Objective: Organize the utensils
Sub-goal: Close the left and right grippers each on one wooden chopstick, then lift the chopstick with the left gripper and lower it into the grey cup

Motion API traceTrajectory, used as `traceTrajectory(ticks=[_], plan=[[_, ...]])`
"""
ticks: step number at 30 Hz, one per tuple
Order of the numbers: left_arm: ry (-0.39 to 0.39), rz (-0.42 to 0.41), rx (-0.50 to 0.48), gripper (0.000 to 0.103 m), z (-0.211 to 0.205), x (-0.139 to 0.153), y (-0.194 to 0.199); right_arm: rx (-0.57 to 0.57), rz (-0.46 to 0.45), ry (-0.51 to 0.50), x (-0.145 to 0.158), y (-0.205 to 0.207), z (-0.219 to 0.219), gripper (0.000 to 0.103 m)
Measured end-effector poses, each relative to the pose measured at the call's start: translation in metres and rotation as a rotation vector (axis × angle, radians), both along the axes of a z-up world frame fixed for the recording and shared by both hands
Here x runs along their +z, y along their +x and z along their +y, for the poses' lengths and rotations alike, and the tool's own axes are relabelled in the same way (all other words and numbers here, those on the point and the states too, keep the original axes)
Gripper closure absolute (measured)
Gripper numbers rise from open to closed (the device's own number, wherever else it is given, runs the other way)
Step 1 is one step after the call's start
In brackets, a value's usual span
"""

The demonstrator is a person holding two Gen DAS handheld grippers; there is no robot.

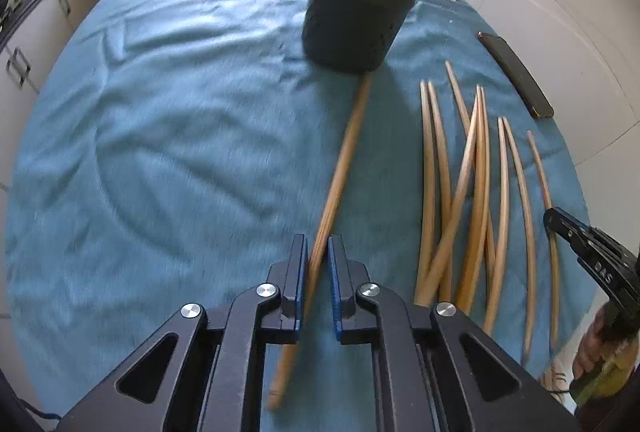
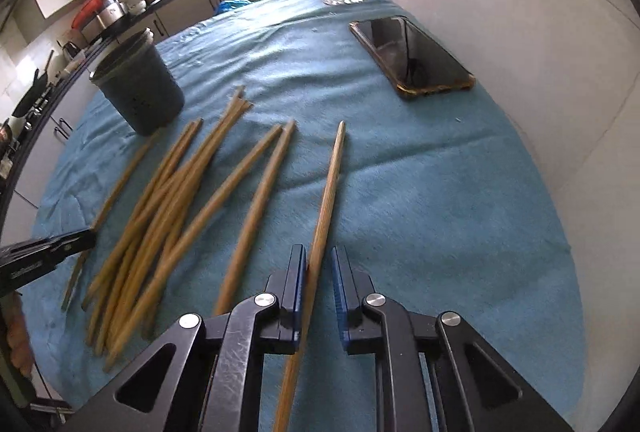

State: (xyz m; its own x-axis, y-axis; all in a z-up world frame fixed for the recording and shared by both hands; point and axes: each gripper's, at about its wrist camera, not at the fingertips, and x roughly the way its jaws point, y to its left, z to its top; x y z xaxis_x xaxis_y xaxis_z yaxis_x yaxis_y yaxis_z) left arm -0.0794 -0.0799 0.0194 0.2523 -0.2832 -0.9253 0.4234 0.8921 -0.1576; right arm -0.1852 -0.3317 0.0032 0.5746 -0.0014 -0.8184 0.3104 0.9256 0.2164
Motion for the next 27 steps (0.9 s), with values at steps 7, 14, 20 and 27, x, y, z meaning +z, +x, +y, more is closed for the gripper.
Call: traceTrajectory(ticks=[7,14,20,27], plan=[[-0.034,0.021,-0.006,0.093,0.010,0.014,-0.012,0.010,0.027,0.040,-0.001,-0.013,-0.014,0.078],[-0.039,0.014,-0.011,0.083,-0.017,0.014,0.015,0.035,0.067,0.039,0.001,0.008,-0.022,0.071],[-0.001,0.006,-0.005,0.083,-0.039,0.003,0.043,0.054,0.120,-0.045,0.006,0.037,-0.024,0.071],[0.010,-0.013,-0.021,0.083,-0.053,-0.002,0.060,0.042,0.166,-0.080,0.003,0.070,-0.031,0.071]])
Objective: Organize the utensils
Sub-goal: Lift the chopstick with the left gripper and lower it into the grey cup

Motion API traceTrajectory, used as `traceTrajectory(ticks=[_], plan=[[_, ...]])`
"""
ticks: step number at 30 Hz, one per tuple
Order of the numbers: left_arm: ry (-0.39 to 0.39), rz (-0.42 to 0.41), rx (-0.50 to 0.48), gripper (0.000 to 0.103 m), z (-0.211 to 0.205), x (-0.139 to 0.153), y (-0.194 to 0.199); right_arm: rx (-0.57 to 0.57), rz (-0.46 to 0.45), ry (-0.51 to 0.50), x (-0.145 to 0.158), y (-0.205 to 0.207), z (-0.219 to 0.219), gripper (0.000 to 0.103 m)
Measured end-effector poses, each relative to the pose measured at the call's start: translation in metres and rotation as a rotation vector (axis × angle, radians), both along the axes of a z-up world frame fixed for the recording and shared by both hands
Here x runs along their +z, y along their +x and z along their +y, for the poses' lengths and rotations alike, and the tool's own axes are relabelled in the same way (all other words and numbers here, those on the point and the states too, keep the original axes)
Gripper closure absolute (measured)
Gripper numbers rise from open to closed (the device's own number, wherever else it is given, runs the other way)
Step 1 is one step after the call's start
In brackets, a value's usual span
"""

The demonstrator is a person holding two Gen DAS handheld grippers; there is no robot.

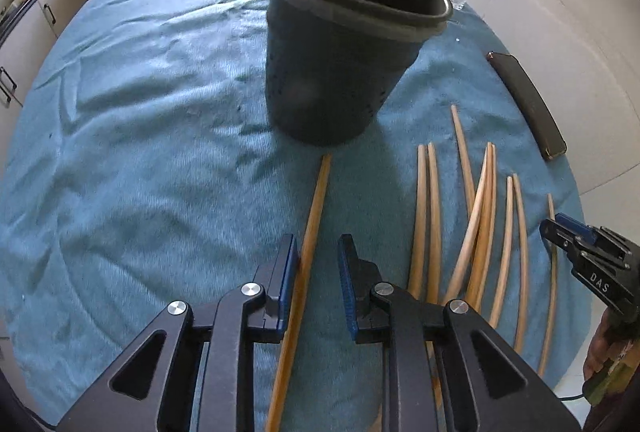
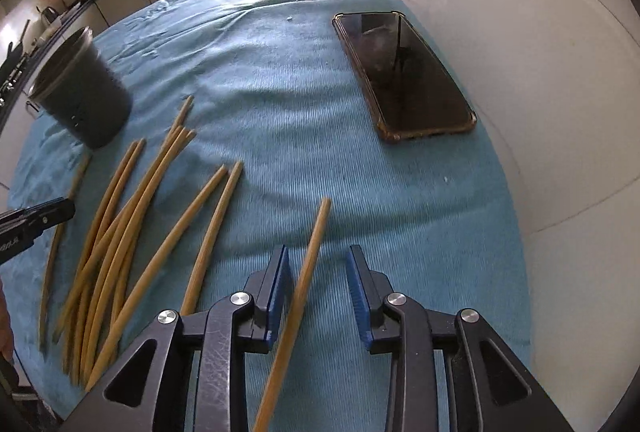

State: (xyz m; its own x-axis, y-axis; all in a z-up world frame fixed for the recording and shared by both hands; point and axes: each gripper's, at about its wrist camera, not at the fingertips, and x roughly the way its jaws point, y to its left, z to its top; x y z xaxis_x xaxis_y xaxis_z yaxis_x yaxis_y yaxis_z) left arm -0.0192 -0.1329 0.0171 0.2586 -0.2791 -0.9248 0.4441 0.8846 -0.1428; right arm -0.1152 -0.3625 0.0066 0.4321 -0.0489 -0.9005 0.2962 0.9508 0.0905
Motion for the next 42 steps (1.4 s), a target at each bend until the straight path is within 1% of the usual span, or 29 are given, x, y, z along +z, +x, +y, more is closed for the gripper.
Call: traceTrajectory(ticks=[1,2,3,4,5,6,7,10,12,14,16,19,21,22,24,25,29,31,34,37,42], plan=[[-0.005,-0.003,0.003,0.082,0.000,0.001,0.001,-0.004,-0.001,-0.007,0.000,0.003,0.000,0.073],[-0.014,-0.009,0.009,0.082,0.000,0.001,0.001,-0.008,-0.005,-0.015,0.000,0.005,0.000,0.081],[-0.016,-0.015,0.012,0.082,-0.001,0.001,0.000,-0.015,-0.014,-0.022,0.000,0.006,0.001,0.086],[-0.012,-0.025,0.009,0.085,-0.003,0.000,0.000,-0.016,-0.024,-0.021,0.000,0.007,0.000,0.093],[0.005,-0.040,0.000,0.094,-0.004,0.000,-0.002,-0.018,-0.034,-0.016,0.000,0.007,-0.001,0.094],[0.015,-0.049,-0.005,0.096,-0.004,0.000,-0.003,-0.023,-0.041,-0.007,0.000,0.006,-0.002,0.096],[0.006,-0.054,0.003,0.097,-0.002,0.002,-0.005,-0.030,-0.050,0.018,0.000,0.004,-0.005,0.097],[-0.041,-0.064,0.036,0.097,0.008,0.013,-0.014,-0.054,-0.103,0.085,0.009,-0.007,-0.013,0.097],[-0.071,-0.104,0.041,0.097,0.018,0.031,-0.025,-0.049,-0.152,0.117,0.020,-0.018,-0.014,0.097],[-0.100,-0.167,0.037,0.097,0.030,0.054,-0.043,-0.046,-0.207,0.119,0.038,-0.032,-0.013,0.097],[-0.120,-0.215,0.036,0.097,0.040,0.071,-0.055,-0.035,-0.264,0.128,0.055,-0.046,-0.009,0.097],[-0.162,-0.290,0.041,0.097,0.055,0.102,-0.081,-0.018,-0.332,0.116,0.079,-0.066,0.000,0.097],[-0.172,-0.343,0.045,0.097,0.065,0.119,-0.097,-0.004,-0.382,0.108,0.095,-0.081,0.008,0.097],[-0.173,-0.360,0.046,0.097,0.067,0.121,-0.102,0.001,-0.402,0.102,0.101,-0.086,0.013,0.097],[-0.187,-0.403,0.046,0.097,0.077,0.135,-0.123,0.014,-0.439,0.088,0.113,-0.100,0.024,0.097],[-0.192,-0.417,0.045,0.097,0.081,0.140,-0.127,0.021,-0.454,0.081,0.117,-0.106,0.027,0.097],[-0.200,-0.523,0.038,0.097,0.091,0.165,-0.158,0.046,-0.521,0.044,0.136,-0.126,0.044,0.097],[-0.207,-0.565,0.031,0.097,0.093,0.175,-0.168,0.058,-0.548,0.031,0.144,-0.134,0.049,0.097],[-0.225,-0.608,0.024,0.097,0.094,0.189,-0.178,0.075,-0.584,0.017,0.159,-0.143,0.056,0.097],[-0.254,-0.624,0.014,0.097,0.093,0.204,-0.178,0.096,-0.608,0.020,0.171,-0.145,0.059,0.097],[-0.285,-0.647,0.008,0.097,0.088,0.233,-0.159,0.121,-0.658,0.044,0.200,-0.136,0.059,0.097]])
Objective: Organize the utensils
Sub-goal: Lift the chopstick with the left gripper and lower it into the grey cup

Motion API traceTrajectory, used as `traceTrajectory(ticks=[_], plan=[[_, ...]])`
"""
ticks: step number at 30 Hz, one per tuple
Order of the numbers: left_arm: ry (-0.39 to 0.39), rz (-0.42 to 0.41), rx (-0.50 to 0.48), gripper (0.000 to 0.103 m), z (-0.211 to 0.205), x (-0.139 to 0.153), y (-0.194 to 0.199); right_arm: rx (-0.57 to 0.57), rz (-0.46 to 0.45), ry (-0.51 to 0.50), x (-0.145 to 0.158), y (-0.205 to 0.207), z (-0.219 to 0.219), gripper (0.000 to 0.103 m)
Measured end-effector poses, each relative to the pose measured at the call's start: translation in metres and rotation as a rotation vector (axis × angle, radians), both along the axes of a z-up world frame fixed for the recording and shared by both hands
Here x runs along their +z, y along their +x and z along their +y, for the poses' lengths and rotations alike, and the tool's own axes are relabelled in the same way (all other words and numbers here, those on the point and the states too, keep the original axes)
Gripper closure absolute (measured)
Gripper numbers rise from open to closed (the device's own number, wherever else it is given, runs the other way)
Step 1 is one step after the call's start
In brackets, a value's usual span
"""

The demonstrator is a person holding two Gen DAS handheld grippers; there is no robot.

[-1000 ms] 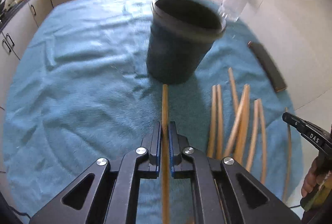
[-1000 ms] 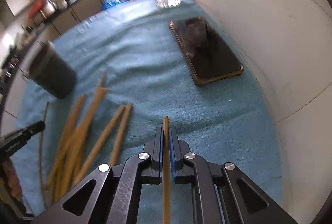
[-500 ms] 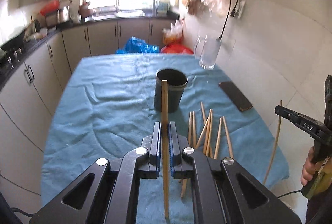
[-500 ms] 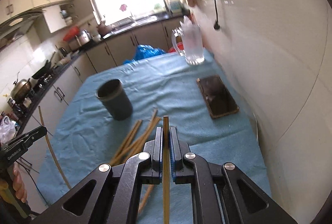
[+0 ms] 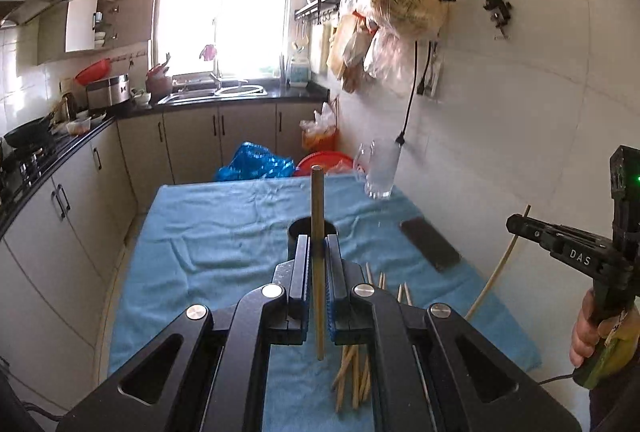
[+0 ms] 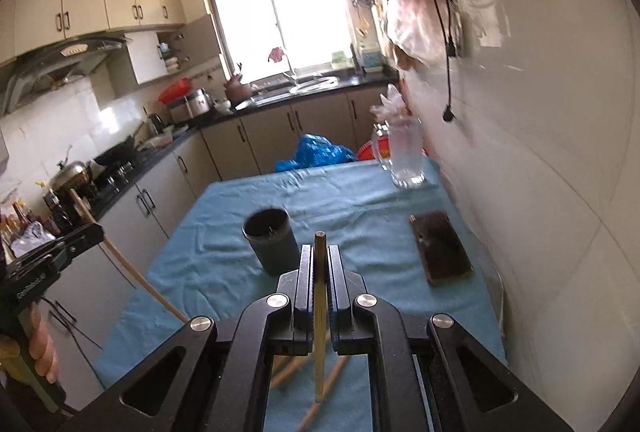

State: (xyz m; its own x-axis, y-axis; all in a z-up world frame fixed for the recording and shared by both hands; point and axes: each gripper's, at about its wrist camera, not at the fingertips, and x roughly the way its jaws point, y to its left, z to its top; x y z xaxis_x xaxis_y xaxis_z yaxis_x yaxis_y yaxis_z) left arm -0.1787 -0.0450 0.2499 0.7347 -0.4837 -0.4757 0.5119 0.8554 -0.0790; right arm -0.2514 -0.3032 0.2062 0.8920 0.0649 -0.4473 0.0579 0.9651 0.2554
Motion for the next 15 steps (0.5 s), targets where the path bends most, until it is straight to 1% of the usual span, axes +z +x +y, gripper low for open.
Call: traceTrajectory(ticks=[2,7,11,15], plan=[[0.000,-0.006,0.001,0.097,-0.004,0.009,0.015,0.009,-0.022,0.005,0.012,0.010,0.000,0.097],[0.018,-0.033,0.043,0.097,-0.019,0.025,0.058,0.029,-0.080,0.011,0.040,0.047,0.001,0.097],[-0.017,0.007,0.047,0.097,-0.031,0.037,0.096,0.053,-0.110,0.070,0.058,0.087,0.002,0.097],[-0.025,0.011,0.063,0.097,-0.045,0.044,0.124,0.049,-0.146,0.111,0.072,0.121,0.001,0.097]])
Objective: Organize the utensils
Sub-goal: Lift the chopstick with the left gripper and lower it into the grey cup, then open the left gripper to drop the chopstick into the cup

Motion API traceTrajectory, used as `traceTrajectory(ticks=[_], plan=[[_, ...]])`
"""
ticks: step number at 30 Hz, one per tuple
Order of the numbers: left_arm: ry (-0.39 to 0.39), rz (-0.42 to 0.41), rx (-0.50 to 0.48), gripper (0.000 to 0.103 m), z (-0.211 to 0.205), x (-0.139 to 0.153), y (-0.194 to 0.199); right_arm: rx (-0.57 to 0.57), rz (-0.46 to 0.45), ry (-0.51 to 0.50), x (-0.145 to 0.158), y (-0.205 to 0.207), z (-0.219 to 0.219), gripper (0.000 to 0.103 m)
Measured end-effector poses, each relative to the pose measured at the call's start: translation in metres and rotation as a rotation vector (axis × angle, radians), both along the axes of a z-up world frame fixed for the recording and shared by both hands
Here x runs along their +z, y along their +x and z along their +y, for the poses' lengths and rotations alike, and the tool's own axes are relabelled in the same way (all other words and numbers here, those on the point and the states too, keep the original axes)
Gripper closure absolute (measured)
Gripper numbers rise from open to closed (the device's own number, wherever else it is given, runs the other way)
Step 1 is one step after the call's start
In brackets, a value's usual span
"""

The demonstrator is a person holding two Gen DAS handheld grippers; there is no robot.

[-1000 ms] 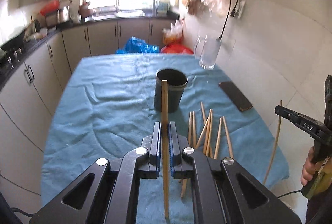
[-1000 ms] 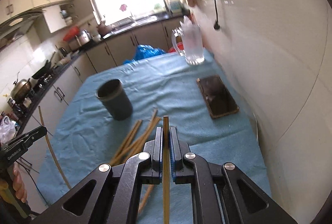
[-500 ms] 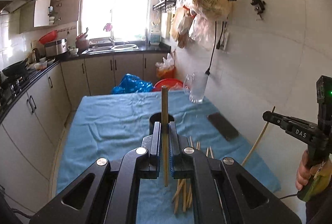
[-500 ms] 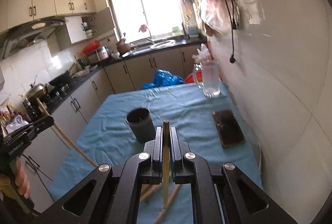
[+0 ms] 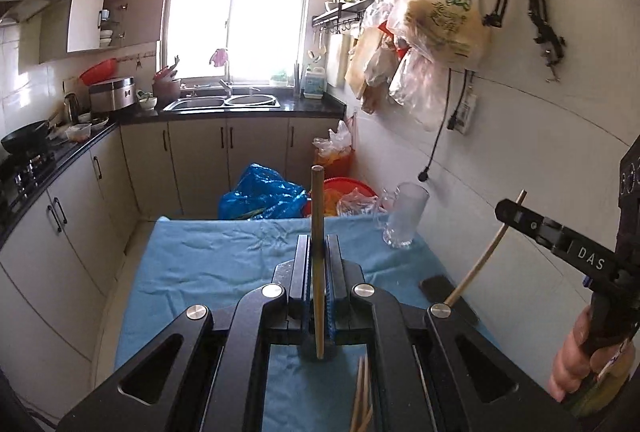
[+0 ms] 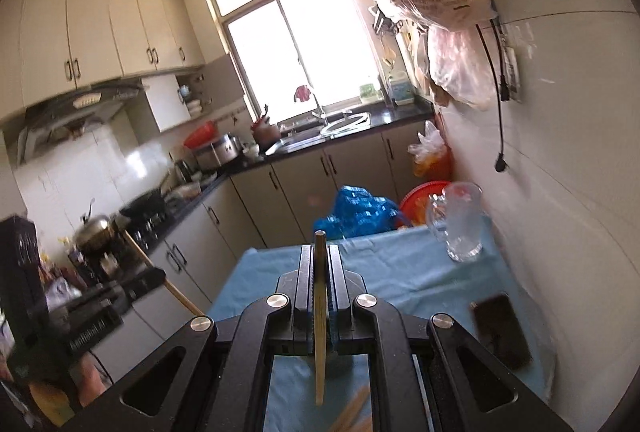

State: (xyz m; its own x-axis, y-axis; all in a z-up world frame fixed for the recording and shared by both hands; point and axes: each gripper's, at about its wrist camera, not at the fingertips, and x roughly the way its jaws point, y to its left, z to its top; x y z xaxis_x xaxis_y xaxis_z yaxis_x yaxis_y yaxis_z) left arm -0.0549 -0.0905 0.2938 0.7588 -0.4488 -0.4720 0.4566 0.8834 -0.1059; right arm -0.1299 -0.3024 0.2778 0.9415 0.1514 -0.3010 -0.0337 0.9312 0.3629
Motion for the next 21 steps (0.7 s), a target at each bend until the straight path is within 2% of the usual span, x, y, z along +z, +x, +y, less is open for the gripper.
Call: traceTrajectory(ticks=[4,7,10,16,21], plan=[[-0.008,0.031,0.008,0.097,-0.015,-0.004,0.032,-0.023,-0.029,0.044,0.004,0.029,-0.002,0.097],[0.006,0.059,0.020,0.097,-0.029,-0.017,0.056,-0.028,-0.034,0.071,-0.002,0.050,-0.005,0.097],[0.040,0.081,0.047,0.097,-0.037,-0.037,0.075,-0.036,0.015,0.061,-0.015,0.074,-0.002,0.097],[0.076,0.195,0.053,0.097,-0.044,-0.082,0.107,-0.029,0.159,0.026,-0.057,0.117,0.007,0.097],[0.057,0.219,0.067,0.097,-0.036,-0.092,0.112,-0.027,0.224,0.039,-0.084,0.139,0.004,0.096]])
